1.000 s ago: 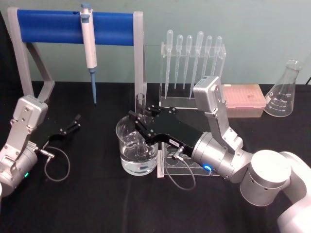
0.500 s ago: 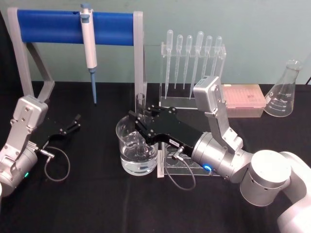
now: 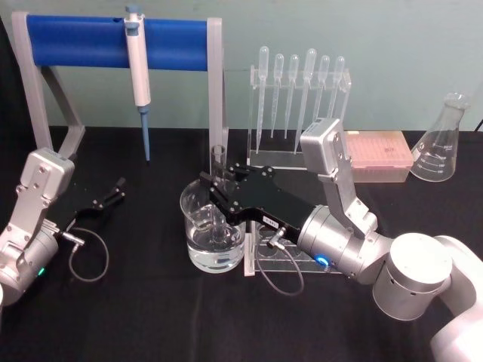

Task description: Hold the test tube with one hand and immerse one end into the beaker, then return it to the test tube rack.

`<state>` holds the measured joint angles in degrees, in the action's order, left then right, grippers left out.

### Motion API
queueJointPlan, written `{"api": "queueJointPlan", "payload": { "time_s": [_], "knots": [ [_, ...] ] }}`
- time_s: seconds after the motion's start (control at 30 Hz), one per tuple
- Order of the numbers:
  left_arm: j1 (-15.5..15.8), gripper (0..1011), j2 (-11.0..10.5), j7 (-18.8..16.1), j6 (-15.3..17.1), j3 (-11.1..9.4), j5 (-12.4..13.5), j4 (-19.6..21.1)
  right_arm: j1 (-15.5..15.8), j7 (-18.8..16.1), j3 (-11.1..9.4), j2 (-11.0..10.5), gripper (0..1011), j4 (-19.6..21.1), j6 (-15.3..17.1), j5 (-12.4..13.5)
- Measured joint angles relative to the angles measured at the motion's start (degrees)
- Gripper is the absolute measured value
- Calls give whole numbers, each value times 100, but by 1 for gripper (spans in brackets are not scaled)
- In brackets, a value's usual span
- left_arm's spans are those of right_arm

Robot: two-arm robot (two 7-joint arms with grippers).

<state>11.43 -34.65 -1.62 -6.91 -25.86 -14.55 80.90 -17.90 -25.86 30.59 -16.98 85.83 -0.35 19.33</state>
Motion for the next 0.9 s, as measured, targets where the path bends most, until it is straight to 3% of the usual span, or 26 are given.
{"api": "queueJointPlan", "payload": {
  "time_s": [0.9],
  "knots": [
    [0,1000,0,0,0,0,0,0,0,0,0,0,224,0,0,0]
  ]
}}
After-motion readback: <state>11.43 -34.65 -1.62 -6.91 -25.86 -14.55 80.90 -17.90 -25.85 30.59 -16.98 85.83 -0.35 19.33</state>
